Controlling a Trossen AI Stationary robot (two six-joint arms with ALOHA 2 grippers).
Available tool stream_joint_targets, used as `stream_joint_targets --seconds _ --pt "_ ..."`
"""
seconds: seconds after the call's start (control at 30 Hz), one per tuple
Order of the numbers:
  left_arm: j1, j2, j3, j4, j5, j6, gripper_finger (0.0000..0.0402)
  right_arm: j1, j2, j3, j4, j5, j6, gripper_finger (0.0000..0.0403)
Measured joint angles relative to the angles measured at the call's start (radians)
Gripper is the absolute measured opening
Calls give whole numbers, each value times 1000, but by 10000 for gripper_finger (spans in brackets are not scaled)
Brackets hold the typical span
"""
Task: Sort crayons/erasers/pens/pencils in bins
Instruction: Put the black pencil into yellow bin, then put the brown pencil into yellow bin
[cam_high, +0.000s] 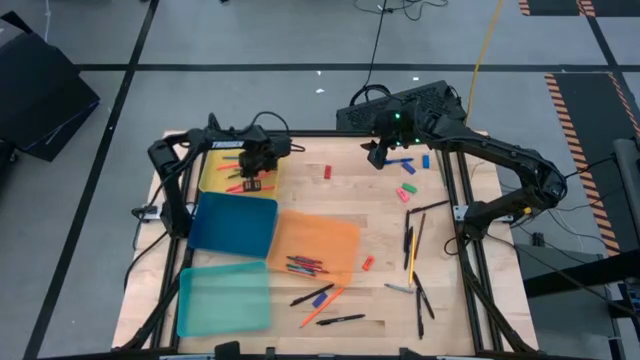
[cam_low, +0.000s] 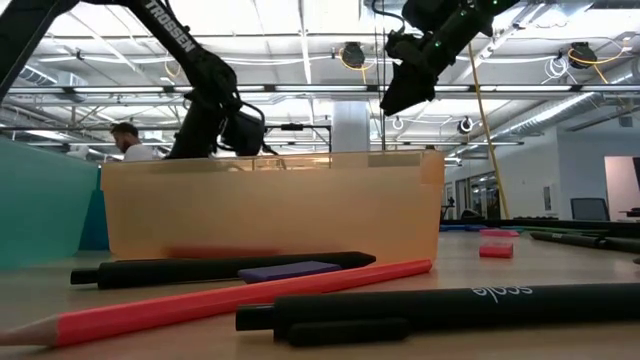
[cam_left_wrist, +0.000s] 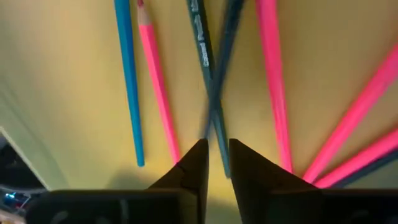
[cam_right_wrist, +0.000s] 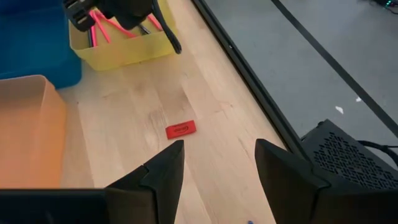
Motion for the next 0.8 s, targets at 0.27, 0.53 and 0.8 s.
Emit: stream_joint_targets --seconds 0.27,0.53,0.8 --pt "4 -92 -4 -9 25 1 86 0 0 0 -3 -1 -10 191" --pt "4 -425 -4 -50 141 -154 87 -39 53 1 -131 37 -8 190" --pt "-3 -721 -21 44 286 -351 88 -88 217 18 -335 -4 -52 189"
